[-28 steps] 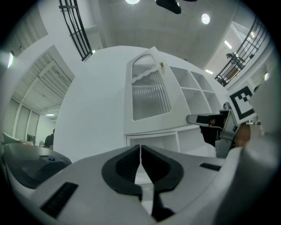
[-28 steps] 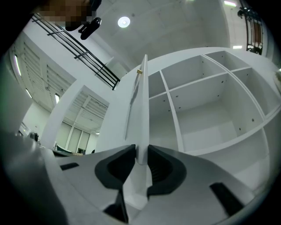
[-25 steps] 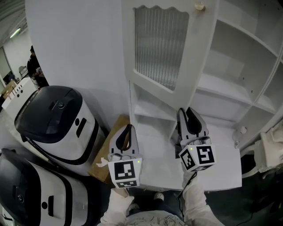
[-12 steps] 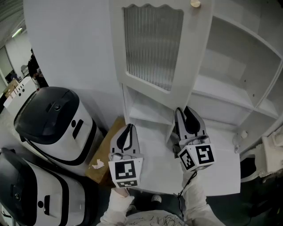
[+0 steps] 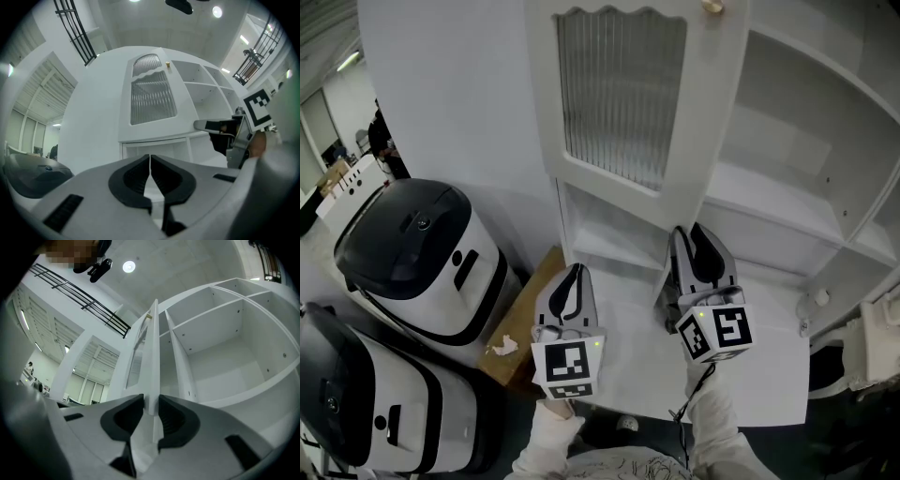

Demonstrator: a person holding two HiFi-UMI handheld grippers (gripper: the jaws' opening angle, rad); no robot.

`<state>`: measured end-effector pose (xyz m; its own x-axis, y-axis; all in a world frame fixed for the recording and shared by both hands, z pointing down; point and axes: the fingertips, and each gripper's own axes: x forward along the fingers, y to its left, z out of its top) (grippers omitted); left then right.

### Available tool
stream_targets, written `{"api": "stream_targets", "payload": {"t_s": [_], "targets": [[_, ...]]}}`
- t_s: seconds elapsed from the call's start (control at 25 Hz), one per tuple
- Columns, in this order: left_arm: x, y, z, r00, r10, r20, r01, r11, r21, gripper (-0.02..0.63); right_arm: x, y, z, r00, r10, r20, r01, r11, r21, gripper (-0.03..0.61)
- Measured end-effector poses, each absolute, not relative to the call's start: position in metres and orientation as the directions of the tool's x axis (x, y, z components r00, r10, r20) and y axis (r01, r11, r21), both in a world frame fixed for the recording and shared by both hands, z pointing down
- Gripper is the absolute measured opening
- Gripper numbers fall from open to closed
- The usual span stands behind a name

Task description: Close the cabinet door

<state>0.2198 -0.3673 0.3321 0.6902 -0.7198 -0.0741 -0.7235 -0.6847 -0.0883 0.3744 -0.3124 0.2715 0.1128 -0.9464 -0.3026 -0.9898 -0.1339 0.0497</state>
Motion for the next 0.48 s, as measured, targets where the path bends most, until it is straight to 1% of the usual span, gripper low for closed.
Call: {"api": "stream_targets", "payload": {"t_s": [0.36, 0.48], "targets": [[0.229, -0.372, 0.335, 0.665, -0.744, -0.067, -0.746, -0.660, -0.081, 0.012, 0.391, -0.319, 0.272, 0.116, -0.942, -0.314, -0.986, -0.147, 0.077, 0.101], [0.233, -0.373, 0.337, 0.659, -0.749, -0.062, -0.752, -0.654, -0.084, 0.012, 0.397, -0.321, 0.273, 0.108, -0.942, -0.317, -0.989, -0.134, 0.062, 0.101]]}}
